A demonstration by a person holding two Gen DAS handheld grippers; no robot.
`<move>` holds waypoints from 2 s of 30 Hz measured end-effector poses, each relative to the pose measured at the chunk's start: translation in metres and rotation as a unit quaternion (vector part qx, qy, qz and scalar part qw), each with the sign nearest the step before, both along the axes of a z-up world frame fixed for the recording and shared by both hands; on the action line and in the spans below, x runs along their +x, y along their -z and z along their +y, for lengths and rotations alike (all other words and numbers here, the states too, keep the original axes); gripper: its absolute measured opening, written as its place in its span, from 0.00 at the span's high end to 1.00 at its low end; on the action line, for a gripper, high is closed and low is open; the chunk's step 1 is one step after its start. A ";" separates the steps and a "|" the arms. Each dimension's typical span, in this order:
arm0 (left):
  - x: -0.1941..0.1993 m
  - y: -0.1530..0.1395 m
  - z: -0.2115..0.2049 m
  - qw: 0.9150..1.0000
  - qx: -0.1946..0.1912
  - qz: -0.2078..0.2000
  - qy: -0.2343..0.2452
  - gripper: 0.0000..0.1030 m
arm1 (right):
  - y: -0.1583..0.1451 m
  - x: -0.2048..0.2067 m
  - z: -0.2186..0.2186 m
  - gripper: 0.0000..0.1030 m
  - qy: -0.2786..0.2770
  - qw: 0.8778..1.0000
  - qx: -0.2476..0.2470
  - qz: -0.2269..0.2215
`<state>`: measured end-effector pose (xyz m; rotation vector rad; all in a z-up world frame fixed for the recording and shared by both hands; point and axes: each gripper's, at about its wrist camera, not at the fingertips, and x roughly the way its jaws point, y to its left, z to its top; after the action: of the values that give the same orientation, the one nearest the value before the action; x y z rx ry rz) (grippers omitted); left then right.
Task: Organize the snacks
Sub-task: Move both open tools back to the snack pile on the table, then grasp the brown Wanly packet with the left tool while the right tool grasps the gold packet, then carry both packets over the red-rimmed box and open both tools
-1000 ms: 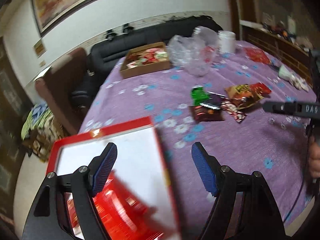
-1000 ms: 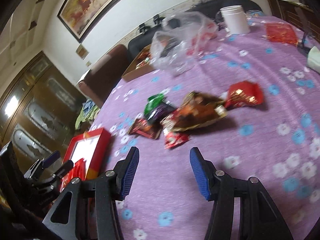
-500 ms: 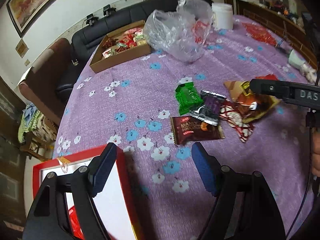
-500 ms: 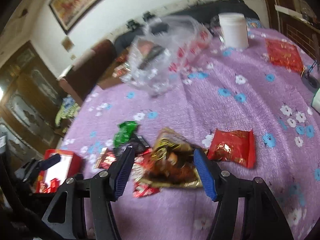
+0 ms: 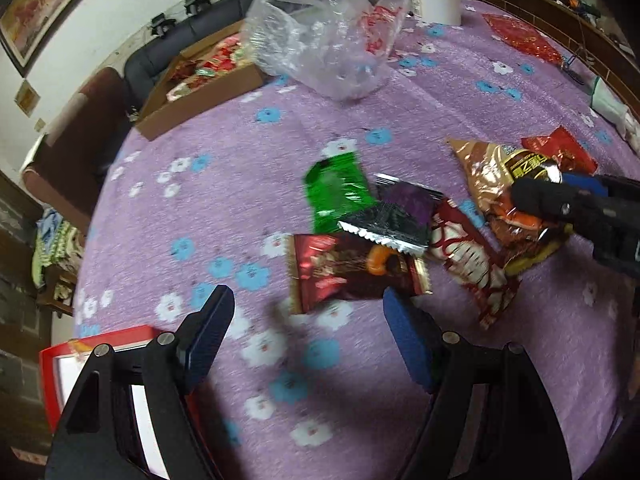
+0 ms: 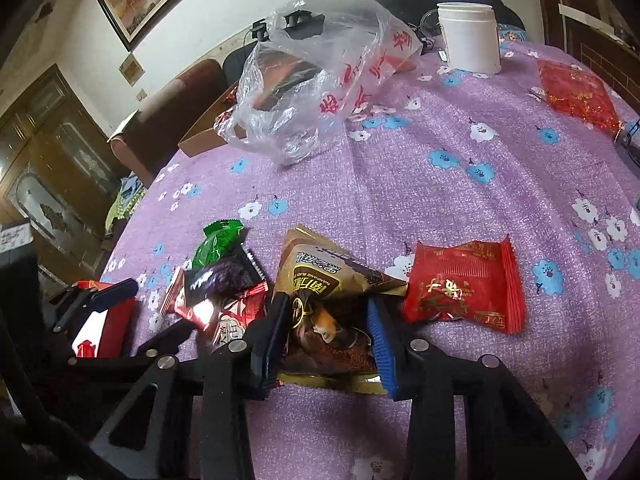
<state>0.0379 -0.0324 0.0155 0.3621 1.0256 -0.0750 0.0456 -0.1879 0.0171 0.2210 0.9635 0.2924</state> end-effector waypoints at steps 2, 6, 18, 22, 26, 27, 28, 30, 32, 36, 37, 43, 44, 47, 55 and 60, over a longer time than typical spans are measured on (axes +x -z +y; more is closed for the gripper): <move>0.005 0.002 -0.003 1.000 -0.008 0.003 -0.001 0.25 | 0.000 0.000 -0.002 0.61 0.003 1.000 0.007 0.005; 0.012 0.001 -0.006 1.000 -0.023 0.009 0.004 0.25 | 0.001 0.002 -0.005 0.61 0.006 1.000 0.019 0.015; 0.032 0.007 0.000 0.992 -0.122 0.027 -0.003 0.31 | 0.004 0.005 -0.008 0.56 0.010 0.999 0.032 0.031; 0.022 0.003 -0.007 0.994 -0.105 0.020 0.015 0.53 | 0.003 0.004 -0.005 0.59 0.003 0.999 0.026 0.026; 0.007 0.003 -0.013 0.994 -0.105 0.016 0.025 0.64 | 0.002 0.000 0.001 0.63 -0.006 1.000 0.009 0.015; 0.004 0.003 -0.012 0.994 -0.109 0.016 0.024 0.64 | 0.001 0.000 0.002 0.63 -0.008 1.000 0.006 0.013; 0.001 0.002 -0.011 0.993 -0.116 0.016 0.021 0.65 | 0.001 -0.001 0.002 0.64 -0.009 1.000 0.004 0.011; -0.003 0.002 -0.007 0.992 -0.127 0.014 0.016 0.65 | 0.000 -0.002 0.001 0.65 -0.011 1.000 0.008 0.012; -0.010 -0.001 -0.003 0.991 -0.135 0.011 0.011 0.65 | 0.000 -0.002 -0.001 0.65 -0.010 1.000 0.012 0.014; -0.029 -0.011 0.003 0.990 -0.143 -0.005 0.006 0.65 | 0.000 -0.001 -0.006 0.65 -0.010 1.000 0.022 0.020; -0.035 -0.014 0.004 0.990 -0.142 -0.011 0.006 0.65 | -0.001 -0.001 -0.006 0.65 -0.010 0.999 0.024 0.020; -0.080 -0.043 0.014 0.988 -0.142 -0.060 0.009 0.65 | -0.002 -0.001 -0.014 0.68 -0.015 0.998 0.061 0.028; -0.088 -0.048 0.017 0.988 -0.140 -0.071 0.009 0.64 | -0.002 -0.001 -0.015 0.68 -0.015 0.998 0.064 0.026; -0.112 -0.057 0.028 0.987 -0.132 -0.096 0.004 0.64 | -0.006 -0.004 -0.015 0.68 -0.018 0.997 0.072 0.018; -0.147 -0.059 0.076 0.983 -0.144 -0.108 -0.038 0.64 | -0.019 -0.023 -0.017 0.69 -0.017 0.993 0.113 -0.027; -0.159 -0.057 0.099 0.980 -0.155 -0.110 -0.056 0.64 | -0.026 -0.047 -0.008 0.69 -0.008 0.991 0.126 -0.042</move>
<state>-0.1208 0.0668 0.0720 0.0261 0.7967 -0.0895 -0.0011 -0.1954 0.0435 0.4285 0.8449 0.4359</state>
